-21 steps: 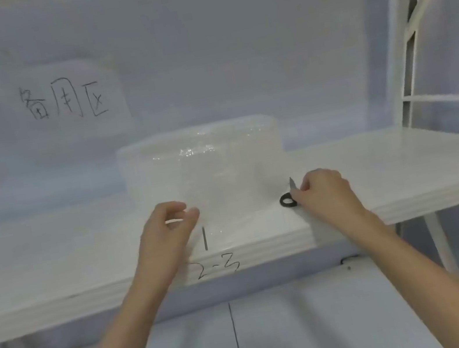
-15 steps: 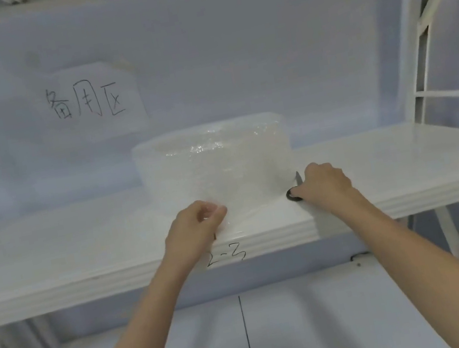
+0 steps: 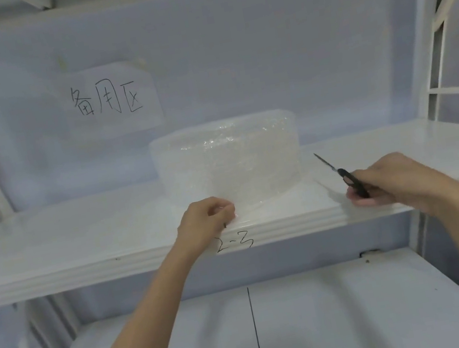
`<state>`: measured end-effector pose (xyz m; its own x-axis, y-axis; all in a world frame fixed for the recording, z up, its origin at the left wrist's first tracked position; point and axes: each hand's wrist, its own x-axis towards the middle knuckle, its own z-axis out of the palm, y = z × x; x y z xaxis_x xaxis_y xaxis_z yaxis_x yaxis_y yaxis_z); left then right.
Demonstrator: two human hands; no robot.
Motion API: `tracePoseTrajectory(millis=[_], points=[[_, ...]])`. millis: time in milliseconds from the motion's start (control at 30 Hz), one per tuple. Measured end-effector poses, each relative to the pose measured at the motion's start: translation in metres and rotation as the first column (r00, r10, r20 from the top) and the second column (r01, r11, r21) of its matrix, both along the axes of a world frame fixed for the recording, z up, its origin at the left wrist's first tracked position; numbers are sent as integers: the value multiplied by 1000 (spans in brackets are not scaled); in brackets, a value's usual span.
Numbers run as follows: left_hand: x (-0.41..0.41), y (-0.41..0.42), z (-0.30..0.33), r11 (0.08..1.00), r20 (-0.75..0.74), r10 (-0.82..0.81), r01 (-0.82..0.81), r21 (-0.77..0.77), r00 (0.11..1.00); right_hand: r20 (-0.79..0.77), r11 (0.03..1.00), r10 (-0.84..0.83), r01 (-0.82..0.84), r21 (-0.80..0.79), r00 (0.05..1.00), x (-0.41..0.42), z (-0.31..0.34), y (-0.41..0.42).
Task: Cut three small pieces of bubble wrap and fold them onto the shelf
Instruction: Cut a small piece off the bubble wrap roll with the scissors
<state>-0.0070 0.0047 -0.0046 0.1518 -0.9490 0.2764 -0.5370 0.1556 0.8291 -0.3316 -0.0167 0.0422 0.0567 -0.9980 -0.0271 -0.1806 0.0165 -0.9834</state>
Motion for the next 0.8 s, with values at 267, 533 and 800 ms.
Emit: tracePoseTrajectory(millis=[267, 533, 800], points=[[-1, 2, 4, 995, -58, -88, 90, 38, 994, 390, 880, 399, -467, 93, 830, 70, -62, 48], [0, 4, 4, 996, -167, -84, 85, -4, 982, 438, 869, 404, -486, 90, 803, 112, -96, 60], [2, -2, 3, 998, -178, -68, 63, -32, 982, 407, 843, 416, -513, 163, 813, 110, -106, 59]])
